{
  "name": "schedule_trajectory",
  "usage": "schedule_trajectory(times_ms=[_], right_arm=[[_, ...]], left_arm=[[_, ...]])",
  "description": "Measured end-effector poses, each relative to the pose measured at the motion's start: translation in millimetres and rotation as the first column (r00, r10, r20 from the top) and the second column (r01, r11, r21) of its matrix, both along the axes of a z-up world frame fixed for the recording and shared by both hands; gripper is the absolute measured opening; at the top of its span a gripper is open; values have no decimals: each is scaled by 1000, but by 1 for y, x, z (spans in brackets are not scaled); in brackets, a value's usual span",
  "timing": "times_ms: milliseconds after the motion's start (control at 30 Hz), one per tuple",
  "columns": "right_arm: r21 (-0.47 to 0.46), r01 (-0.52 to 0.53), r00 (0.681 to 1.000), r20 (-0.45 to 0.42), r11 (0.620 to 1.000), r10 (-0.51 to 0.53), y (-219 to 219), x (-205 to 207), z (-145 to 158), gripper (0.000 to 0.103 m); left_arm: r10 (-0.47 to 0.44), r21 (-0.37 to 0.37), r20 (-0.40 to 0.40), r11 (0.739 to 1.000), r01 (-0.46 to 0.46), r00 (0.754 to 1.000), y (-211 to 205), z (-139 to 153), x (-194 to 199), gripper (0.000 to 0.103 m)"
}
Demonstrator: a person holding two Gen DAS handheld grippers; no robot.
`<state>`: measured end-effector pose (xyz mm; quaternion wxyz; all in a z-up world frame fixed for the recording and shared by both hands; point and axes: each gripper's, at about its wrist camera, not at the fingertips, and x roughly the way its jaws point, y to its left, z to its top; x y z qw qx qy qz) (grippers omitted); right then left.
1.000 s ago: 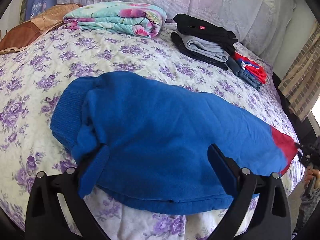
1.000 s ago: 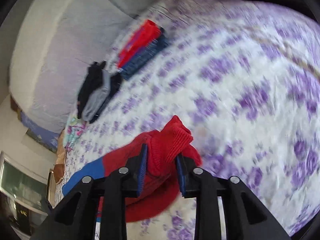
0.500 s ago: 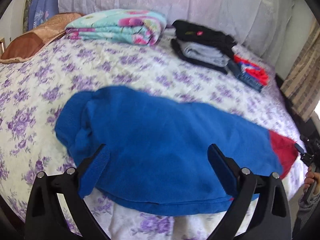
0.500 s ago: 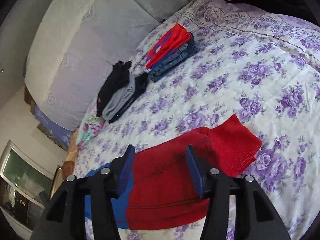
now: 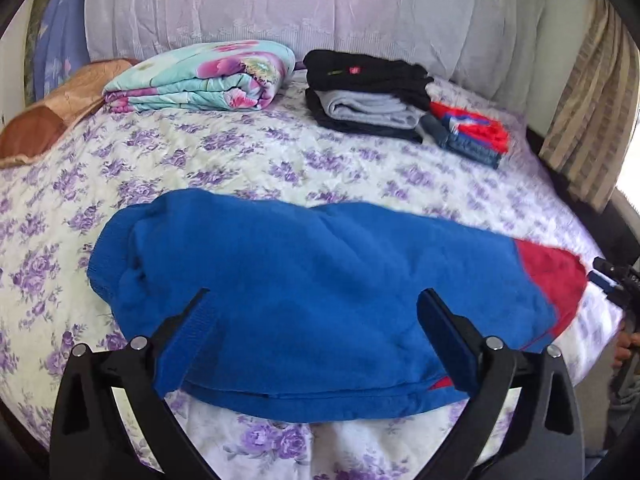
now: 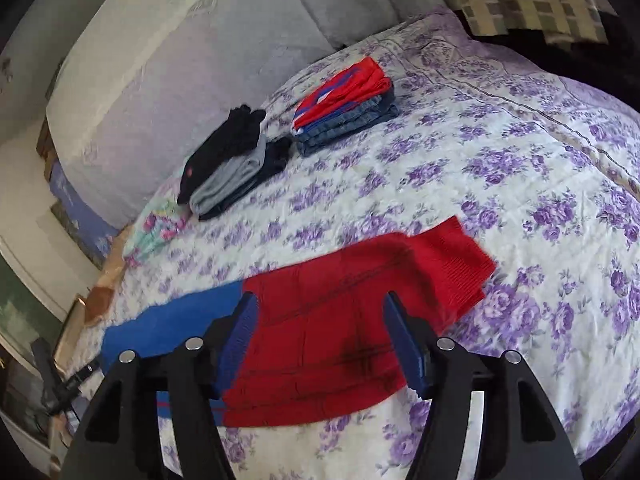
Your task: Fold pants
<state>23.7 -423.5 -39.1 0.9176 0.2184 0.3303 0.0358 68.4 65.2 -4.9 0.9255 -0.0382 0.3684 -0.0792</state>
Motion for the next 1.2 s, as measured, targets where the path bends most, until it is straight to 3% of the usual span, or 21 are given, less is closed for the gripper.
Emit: schedule_trajectory(times_ms=[100, 200, 267, 433, 567, 700, 900, 1033, 1200], right_arm=[[-99, 7, 995, -99, 995, -17, 11, 7, -37, 66], [-173, -13, 998, -68, 985, 1, 20, 2, -36, 70], [-114, -13, 1000, -15, 993, 11, 15, -9, -20, 71], [47, 11, 999, 42, 999, -13, -15, -34, 3, 79], [258, 68, 997, 17, 964, -75, -47, -46, -16, 79], [434, 119, 991, -3, 893, -130, -67, -47, -43, 74], [488, 172, 984, -38, 856, -176, -72, -34, -56, 73], [464, 203, 979, -74, 862, -191, -71, -18, -58, 73], [430, 227, 973, -67, 874, -220, -72, 0, -57, 71]], left_arm=[[50, 19, -94, 999, -49, 994, 4, -29, 11, 98], [62, 29, -68, 998, -60, 996, 3, -32, 7, 98], [55, 3, -48, 998, -55, 997, 1, -23, 2, 98], [28, -170, 12, 985, -26, 1000, 7, 4, -6, 98], [-22, -190, 21, 982, 25, 1000, -12, 13, 0, 98], [-83, -145, -1, 986, 82, 997, -47, 12, 7, 98], [-165, -120, -58, 980, 158, 985, -93, 0, 14, 98], [-208, -133, -92, 972, 195, 974, -115, -7, 19, 98], [-222, -82, -67, 973, 217, 973, -146, -10, 22, 98]])
